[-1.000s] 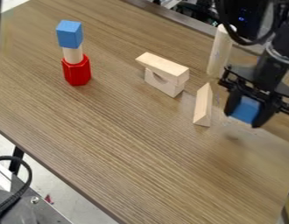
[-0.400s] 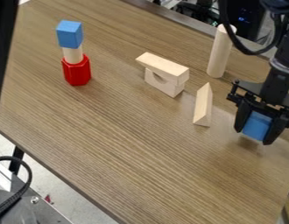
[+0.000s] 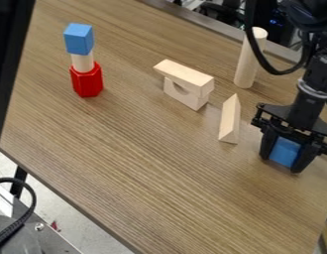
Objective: Put the square in the middle right side of the table
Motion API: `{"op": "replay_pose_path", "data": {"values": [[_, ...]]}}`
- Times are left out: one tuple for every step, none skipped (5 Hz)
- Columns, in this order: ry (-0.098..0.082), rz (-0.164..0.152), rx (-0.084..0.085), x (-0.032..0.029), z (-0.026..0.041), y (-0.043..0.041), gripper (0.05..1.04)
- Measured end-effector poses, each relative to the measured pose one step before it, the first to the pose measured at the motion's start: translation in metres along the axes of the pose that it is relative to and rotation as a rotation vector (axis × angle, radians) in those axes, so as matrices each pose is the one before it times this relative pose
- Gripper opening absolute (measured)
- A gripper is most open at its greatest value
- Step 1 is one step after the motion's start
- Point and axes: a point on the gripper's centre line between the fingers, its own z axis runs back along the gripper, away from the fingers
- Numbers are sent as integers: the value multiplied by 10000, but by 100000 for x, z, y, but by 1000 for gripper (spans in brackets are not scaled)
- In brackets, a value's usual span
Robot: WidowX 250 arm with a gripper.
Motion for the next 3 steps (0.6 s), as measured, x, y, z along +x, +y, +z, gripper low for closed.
{"op": "replay_pose_path", "data": {"values": [[-48,194,-49,-75,97,459,962],[25,488,-313,-262,1134,1408,997],[-992,684,-761,-168,5037,3073,997]]}}
